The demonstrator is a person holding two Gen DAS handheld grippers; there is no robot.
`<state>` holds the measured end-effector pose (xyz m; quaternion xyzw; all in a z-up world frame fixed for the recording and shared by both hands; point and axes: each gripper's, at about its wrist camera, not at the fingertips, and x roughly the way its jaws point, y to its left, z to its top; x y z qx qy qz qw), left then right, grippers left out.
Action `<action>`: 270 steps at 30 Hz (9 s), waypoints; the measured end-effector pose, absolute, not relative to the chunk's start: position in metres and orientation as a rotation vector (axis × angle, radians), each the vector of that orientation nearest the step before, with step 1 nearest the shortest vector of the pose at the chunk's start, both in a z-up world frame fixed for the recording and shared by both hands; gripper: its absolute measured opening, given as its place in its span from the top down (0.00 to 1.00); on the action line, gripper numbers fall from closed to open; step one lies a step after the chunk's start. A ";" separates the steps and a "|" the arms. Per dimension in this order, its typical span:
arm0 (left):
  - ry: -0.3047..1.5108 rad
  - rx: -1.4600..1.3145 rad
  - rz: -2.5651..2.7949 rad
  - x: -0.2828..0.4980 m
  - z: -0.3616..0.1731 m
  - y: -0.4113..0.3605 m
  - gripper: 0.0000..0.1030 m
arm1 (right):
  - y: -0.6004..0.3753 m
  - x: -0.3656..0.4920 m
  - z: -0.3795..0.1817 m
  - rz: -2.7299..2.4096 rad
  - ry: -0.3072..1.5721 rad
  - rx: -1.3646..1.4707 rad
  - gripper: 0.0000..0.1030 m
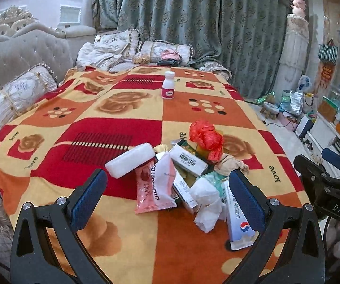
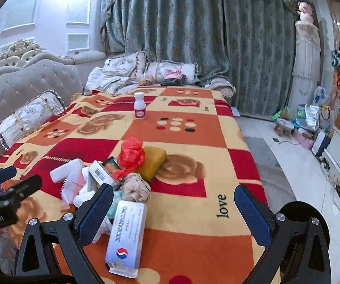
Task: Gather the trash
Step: 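Move both tools toward the trash pile on the bedspread, then grasp the white foam block with the left tool while the right tool grasps the white medicine box, then carry both items over the black bin and open both tools to drop them, then grasp the pink wrapper with the left tool while the right tool grasps crumpled beige paper, then carry both items over the black bin and open both tools to drop them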
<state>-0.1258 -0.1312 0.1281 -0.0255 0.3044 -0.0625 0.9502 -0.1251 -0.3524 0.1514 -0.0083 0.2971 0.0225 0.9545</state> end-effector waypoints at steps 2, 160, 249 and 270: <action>0.610 -0.047 -0.123 -0.127 0.130 -0.133 0.01 | -0.350 -0.125 0.154 0.046 0.593 -0.014 0.01; 0.877 -0.102 -0.247 -0.090 0.107 -0.160 0.54 | -0.440 -0.094 0.085 0.183 0.926 0.225 0.35; 0.942 -0.080 -0.857 -0.090 0.110 -0.450 0.93 | -0.630 -0.158 0.088 -0.133 0.844 0.293 0.68; 0.939 -0.054 -0.782 -0.093 0.101 -0.420 0.53 | -0.639 -0.172 0.085 -0.183 0.841 0.323 0.36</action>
